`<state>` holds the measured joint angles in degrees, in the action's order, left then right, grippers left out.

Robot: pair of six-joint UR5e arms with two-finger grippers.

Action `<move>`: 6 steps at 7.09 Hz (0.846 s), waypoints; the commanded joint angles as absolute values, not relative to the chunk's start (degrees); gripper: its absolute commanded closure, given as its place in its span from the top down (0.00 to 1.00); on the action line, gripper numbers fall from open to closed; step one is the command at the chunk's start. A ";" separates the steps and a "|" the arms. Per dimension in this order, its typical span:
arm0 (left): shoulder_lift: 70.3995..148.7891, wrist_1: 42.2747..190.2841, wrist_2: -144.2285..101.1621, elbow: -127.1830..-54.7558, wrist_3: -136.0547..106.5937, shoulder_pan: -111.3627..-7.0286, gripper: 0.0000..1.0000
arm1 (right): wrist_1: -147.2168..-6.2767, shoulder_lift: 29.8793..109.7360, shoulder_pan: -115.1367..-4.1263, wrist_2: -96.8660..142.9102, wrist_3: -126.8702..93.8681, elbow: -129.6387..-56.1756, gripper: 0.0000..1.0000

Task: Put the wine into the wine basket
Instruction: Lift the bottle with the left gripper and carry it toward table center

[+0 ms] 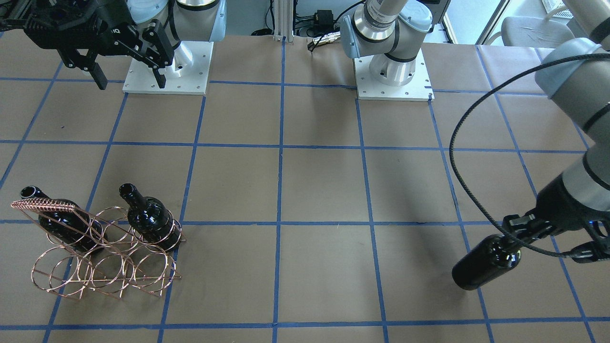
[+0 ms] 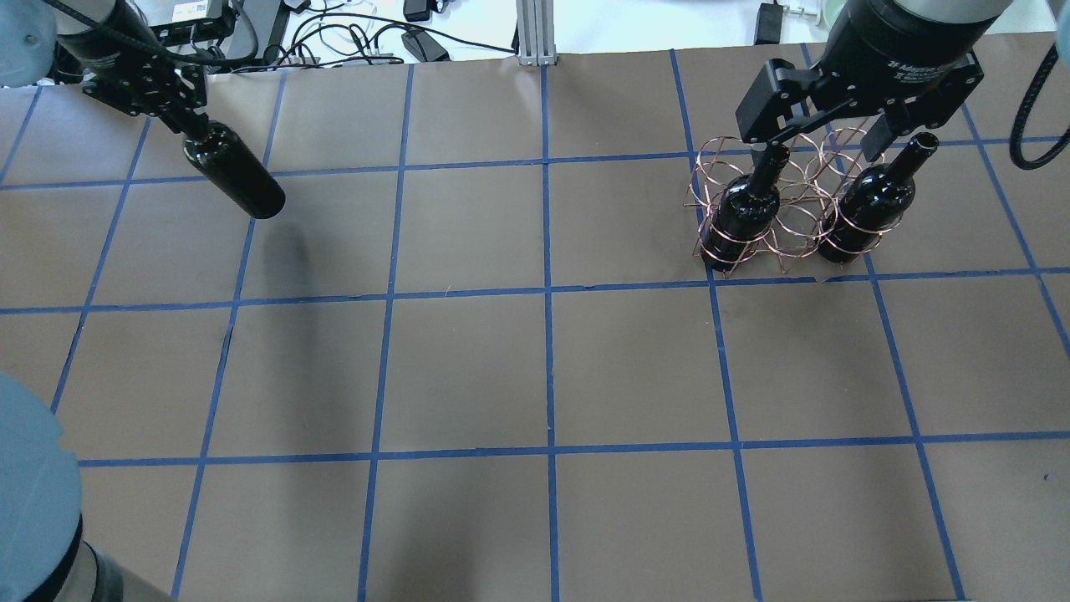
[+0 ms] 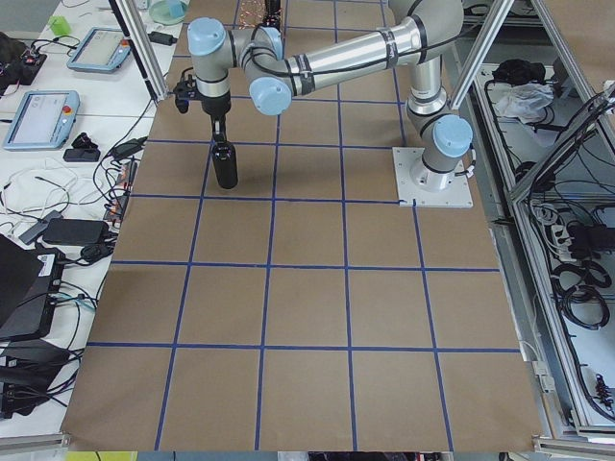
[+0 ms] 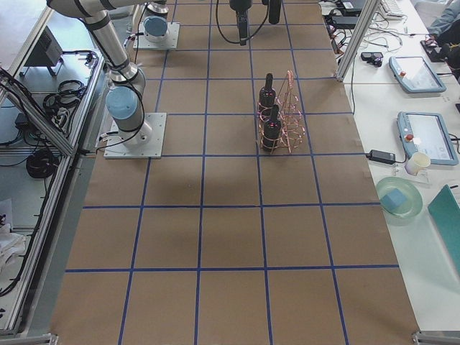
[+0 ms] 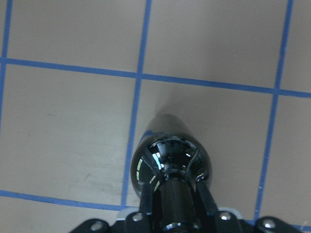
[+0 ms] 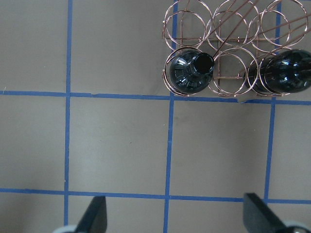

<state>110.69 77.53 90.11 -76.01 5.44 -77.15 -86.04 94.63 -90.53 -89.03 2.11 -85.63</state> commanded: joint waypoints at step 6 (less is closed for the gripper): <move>101.78 77.26 89.74 -89.19 -15.64 -103.51 0.00 | -86.04 94.66 -90.53 -89.03 2.11 -85.69 1.00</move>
<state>102.77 77.24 89.79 -86.52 -14.30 -100.56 -86.04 94.66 -90.53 -89.03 2.11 -85.62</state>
